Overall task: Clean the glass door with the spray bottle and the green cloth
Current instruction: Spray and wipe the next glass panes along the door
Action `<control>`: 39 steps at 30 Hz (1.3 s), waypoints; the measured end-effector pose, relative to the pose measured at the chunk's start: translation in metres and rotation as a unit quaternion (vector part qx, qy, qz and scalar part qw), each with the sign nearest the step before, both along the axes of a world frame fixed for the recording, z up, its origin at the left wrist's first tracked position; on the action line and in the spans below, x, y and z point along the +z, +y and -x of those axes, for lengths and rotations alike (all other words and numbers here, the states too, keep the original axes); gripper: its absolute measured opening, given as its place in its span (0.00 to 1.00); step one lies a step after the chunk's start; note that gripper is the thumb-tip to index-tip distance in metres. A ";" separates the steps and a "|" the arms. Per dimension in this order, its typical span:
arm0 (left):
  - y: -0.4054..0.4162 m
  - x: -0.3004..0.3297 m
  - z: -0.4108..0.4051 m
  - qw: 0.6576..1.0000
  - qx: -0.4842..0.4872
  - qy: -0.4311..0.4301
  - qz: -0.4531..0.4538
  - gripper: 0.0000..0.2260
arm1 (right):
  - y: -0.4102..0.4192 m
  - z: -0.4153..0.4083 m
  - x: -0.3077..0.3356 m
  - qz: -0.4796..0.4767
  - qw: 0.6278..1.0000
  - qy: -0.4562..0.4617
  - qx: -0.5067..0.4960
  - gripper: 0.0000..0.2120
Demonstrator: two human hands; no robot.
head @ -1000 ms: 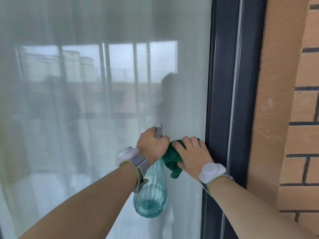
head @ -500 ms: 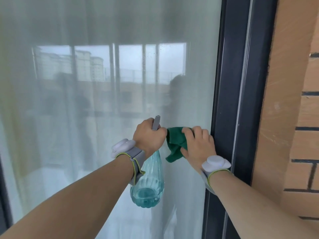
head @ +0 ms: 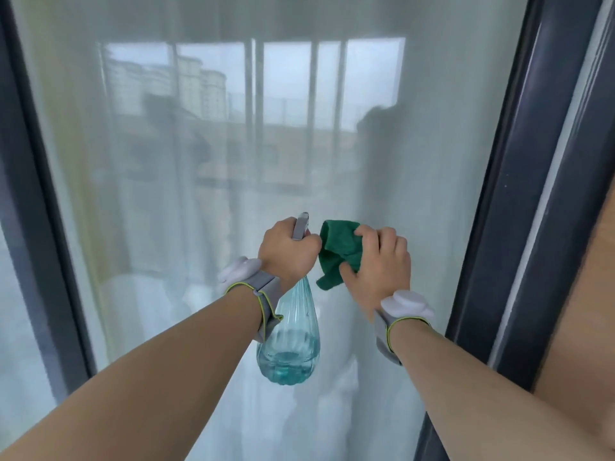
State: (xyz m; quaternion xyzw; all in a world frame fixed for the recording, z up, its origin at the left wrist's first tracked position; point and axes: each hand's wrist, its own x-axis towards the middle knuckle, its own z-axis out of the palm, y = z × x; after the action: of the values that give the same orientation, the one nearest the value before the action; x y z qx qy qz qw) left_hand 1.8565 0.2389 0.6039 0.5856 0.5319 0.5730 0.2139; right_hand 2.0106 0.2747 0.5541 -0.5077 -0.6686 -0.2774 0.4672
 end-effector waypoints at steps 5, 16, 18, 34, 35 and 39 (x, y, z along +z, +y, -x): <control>0.007 -0.009 0.109 0.999 0.028 0.023 0.019 0.13 | 0.002 0.104 0.002 0.027 0.999 -0.003 0.032 0.26; 0.028 0.034 0.106 0.996 -0.048 0.067 -0.047 0.06 | 0.001 0.085 0.090 -0.015 0.998 0.039 -0.056 0.29; 0.030 0.044 0.097 0.995 -0.059 0.055 -0.060 0.05 | 0.000 0.059 0.106 -0.017 0.995 0.057 -0.079 0.29; 0.049 0.050 -0.012 0.985 -0.148 0.039 -0.081 0.07 | 0.010 -0.070 0.110 0.007 0.943 0.264 -0.200 0.24; 0.051 0.048 -0.014 0.985 -0.148 0.037 -0.080 0.07 | 0.008 -0.070 0.100 0.015 0.942 0.262 -0.207 0.24; 0.049 0.036 -0.009 0.985 -0.151 0.038 -0.073 0.08 | 0.004 -0.053 0.046 0.061 0.923 0.303 -0.230 0.23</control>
State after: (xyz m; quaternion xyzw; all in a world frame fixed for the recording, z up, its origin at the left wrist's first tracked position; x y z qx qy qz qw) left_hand 1.8653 0.2881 0.6395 0.6947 0.4019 0.5489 0.2337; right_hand 2.0639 0.2789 0.5997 -0.7345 -0.3754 -0.1687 0.5396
